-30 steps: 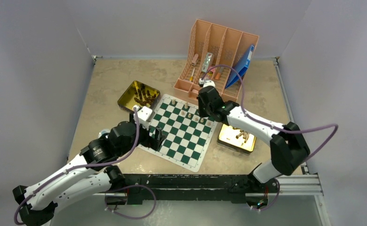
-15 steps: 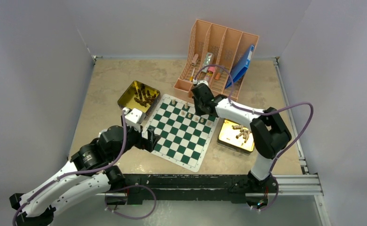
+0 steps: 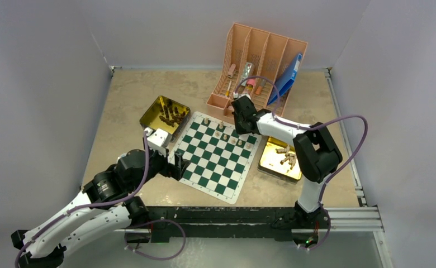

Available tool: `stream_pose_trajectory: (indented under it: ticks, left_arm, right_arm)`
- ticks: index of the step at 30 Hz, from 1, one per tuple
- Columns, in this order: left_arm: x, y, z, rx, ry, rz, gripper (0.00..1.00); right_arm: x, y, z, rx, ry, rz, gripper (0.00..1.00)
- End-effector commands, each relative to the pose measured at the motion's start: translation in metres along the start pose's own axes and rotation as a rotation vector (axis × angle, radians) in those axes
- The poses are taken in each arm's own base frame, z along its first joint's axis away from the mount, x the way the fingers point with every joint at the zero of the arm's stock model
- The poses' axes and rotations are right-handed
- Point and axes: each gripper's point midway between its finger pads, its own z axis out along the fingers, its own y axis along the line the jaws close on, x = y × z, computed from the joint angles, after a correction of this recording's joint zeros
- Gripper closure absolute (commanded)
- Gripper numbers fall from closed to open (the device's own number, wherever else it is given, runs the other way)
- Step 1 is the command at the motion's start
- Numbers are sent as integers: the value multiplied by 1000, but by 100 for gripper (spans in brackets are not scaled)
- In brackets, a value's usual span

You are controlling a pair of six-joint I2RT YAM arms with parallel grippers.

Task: Set up the chess pieces on the board
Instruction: Place the chess piece on the chessboard.

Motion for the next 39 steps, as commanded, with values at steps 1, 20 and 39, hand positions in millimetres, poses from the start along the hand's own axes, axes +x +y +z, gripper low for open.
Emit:
stream_pose_trajectory:
  ticks: [1,20,39]
  left_arm:
    - [-21,-4,-5,6,-58,-36,7]
    - [-18,-4,-2,4,-43,-31,7]
    - [-18,-4,-3,3,-45,-33,7]
  right_arm:
    - [-23,9,-7,-52,-51,0,90]
    - [-23,17,-5,-85,-28,-4,89]
    - [-20,9,3,-34,-20,-5,80]
